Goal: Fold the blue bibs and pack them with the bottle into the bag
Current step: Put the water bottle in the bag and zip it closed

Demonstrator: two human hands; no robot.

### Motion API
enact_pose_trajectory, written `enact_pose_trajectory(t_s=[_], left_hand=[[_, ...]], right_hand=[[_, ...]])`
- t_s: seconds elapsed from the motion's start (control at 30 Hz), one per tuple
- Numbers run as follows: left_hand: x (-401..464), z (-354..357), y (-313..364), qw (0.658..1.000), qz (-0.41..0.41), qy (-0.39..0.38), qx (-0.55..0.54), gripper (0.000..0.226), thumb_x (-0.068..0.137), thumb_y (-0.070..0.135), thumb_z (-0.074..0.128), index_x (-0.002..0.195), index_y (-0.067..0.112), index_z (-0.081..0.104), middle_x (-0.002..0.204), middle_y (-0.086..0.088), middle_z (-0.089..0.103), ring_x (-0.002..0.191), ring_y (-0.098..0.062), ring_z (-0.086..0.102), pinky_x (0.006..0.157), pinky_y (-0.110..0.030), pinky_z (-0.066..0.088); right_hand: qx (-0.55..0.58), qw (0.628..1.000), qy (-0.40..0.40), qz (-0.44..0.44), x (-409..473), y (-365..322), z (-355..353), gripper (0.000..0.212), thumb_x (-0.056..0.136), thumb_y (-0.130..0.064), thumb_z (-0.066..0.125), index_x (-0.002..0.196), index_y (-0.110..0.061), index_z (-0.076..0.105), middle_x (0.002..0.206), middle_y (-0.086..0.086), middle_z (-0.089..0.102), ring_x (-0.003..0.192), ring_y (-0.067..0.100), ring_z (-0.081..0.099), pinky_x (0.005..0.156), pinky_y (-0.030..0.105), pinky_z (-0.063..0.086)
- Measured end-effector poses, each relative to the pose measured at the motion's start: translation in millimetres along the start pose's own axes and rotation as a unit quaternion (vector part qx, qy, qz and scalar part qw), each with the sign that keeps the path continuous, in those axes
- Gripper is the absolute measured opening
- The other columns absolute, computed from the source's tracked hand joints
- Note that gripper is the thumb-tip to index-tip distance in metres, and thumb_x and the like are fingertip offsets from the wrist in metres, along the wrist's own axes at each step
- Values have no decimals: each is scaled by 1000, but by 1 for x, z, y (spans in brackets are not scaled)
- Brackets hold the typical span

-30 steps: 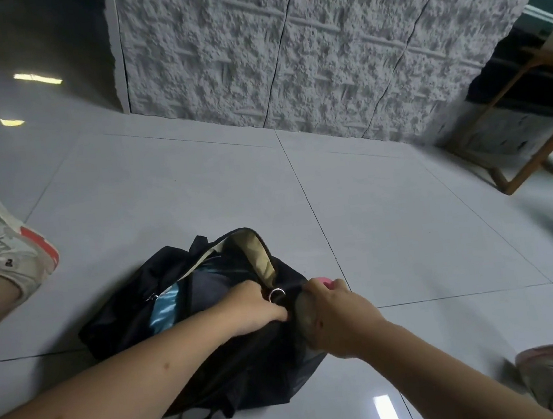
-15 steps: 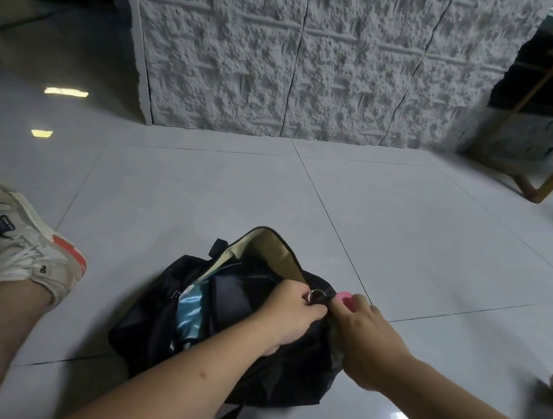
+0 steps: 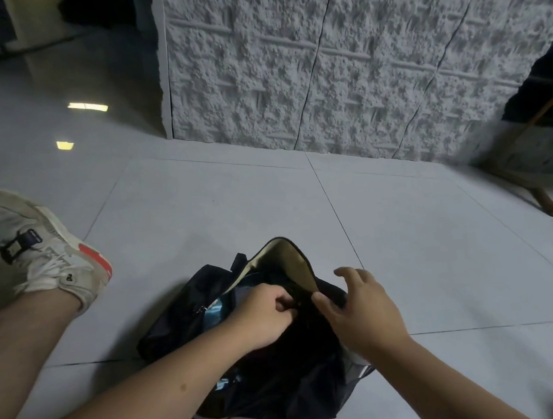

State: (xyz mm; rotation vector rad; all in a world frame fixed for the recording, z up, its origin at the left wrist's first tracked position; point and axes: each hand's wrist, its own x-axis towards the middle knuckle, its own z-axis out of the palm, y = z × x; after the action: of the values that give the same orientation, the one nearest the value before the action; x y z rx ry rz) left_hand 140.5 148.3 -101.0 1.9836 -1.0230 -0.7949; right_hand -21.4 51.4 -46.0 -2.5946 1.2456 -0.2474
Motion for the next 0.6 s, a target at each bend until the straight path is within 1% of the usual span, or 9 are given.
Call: enact_pose_trajectory(t_s=[0.1, 0.17, 0.2, 0.27, 0.33, 0.4, 0.47, 0.53, 0.6], left_hand=[[-10, -28, -22, 976, 36, 136, 167, 15, 89, 33, 75, 83, 31, 62, 81, 13, 64, 77, -5, 62, 68, -26, 52], [-16, -48, -37, 940, 53, 217, 257, 19, 87, 36, 76, 91, 28, 60, 94, 9, 59, 92, -15, 59, 71, -30, 48], [-20, -57, -45, 926, 33, 231, 297, 27, 86, 40, 76, 101, 25, 59, 102, 4, 58, 102, -20, 57, 77, -33, 48], [-25, -75, -61, 908, -44, 217, 356, 49, 86, 54, 72, 116, 21, 52, 116, -3, 55, 114, -25, 52, 85, -35, 50], [-27, -85, -74, 912, -82, 192, 353, 53, 86, 61, 66, 118, 21, 51, 114, -4, 59, 109, -26, 56, 82, -35, 52], [-26, -88, -80, 933, -78, 163, 313, 37, 88, 52, 64, 110, 23, 56, 100, 1, 64, 93, -24, 62, 73, -34, 52], [-23, -88, -78, 939, -66, 139, 306, 21, 88, 41, 62, 96, 22, 59, 90, 2, 64, 80, -23, 61, 70, -33, 52], [-20, -89, -75, 933, -66, 122, 331, 13, 88, 33, 61, 86, 21, 58, 84, 2, 61, 74, -23, 58, 66, -32, 51], [-18, -90, -75, 932, -70, 110, 339, 13, 87, 24, 60, 79, 19, 52, 80, 1, 57, 72, -24, 59, 62, -31, 47]], right_hand=[[-79, 996, -21, -27, -2, -20, 7, 68, 87, -73, 52, 139, -28, 47, 128, -1, 57, 119, 23, 53, 98, 37, 48], [-150, 987, -27, -43, -2, -28, 13, 64, 87, -70, 51, 134, -27, 49, 119, 0, 61, 113, 25, 54, 96, 39, 45], [-176, 983, -30, -40, -2, -31, 16, 60, 87, -68, 51, 131, -26, 49, 117, 0, 63, 111, 26, 55, 95, 41, 44], [-200, 979, -42, -15, -1, -36, 20, 52, 89, -64, 51, 123, -24, 47, 113, -1, 65, 109, 26, 57, 91, 44, 39], [-215, 975, -59, 1, 2, -39, 20, 44, 91, -56, 55, 116, -22, 43, 109, -2, 62, 105, 25, 61, 88, 43, 35], [-226, 971, -84, 4, 6, -42, 19, 35, 90, -37, 58, 116, -21, 42, 109, -1, 58, 100, 26, 65, 85, 41, 32], [-239, 965, -111, 1, 11, -42, 16, 35, 89, -22, 56, 121, -19, 43, 109, 2, 55, 94, 27, 65, 82, 37, 33], [-233, 965, -120, -8, 15, -39, 13, 35, 89, -15, 55, 123, -18, 46, 101, 2, 48, 83, 28, 58, 78, 34, 36], [-226, 967, -118, -9, 17, -34, 11, 34, 88, -12, 55, 121, -18, 49, 95, 1, 43, 78, 27, 53, 75, 34, 39]])
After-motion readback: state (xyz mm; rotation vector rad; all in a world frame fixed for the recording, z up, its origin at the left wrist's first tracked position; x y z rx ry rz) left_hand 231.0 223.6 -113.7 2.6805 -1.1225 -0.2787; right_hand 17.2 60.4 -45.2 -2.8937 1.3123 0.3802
